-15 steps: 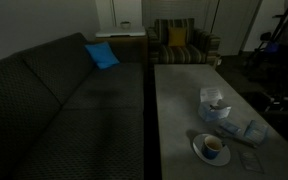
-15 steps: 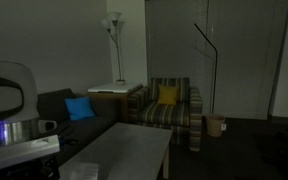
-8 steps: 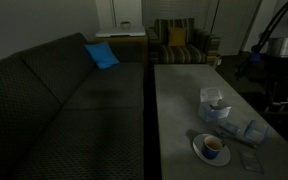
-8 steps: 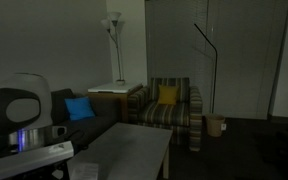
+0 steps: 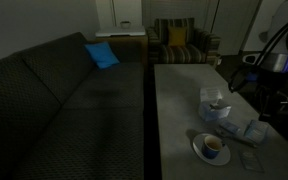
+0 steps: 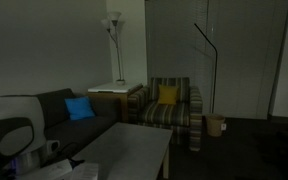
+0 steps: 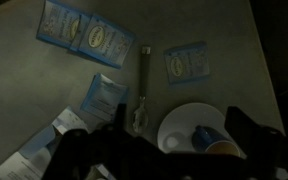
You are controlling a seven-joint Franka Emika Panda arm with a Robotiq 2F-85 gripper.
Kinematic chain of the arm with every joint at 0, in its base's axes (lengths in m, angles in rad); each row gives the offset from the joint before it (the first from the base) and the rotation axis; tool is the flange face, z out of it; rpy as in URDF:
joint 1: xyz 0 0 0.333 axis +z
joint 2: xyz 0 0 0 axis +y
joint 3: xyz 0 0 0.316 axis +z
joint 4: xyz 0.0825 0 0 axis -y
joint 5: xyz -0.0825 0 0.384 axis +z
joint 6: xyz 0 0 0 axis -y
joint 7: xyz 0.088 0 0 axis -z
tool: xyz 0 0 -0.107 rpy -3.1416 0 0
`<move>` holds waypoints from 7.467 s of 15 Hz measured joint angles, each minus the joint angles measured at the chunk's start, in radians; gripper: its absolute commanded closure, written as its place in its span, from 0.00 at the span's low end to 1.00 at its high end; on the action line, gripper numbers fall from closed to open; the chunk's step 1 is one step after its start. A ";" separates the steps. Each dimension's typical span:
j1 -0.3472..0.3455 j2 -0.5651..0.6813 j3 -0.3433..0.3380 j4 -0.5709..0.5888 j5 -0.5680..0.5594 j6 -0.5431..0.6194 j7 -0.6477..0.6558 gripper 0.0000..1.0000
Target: Use the spoon to stir in the cup
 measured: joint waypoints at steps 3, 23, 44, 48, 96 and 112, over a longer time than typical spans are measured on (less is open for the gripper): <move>-0.019 0.084 0.003 0.007 -0.027 0.134 -0.069 0.00; -0.293 0.470 0.203 0.336 -0.008 0.114 -0.562 0.00; -0.189 0.499 0.139 0.342 0.077 0.175 -0.381 0.00; -0.255 0.495 0.228 0.319 0.077 0.170 -0.426 0.00; -0.092 0.528 0.036 0.544 0.071 -0.019 -0.540 0.07; -0.041 0.524 -0.033 0.521 0.067 0.085 -0.341 0.96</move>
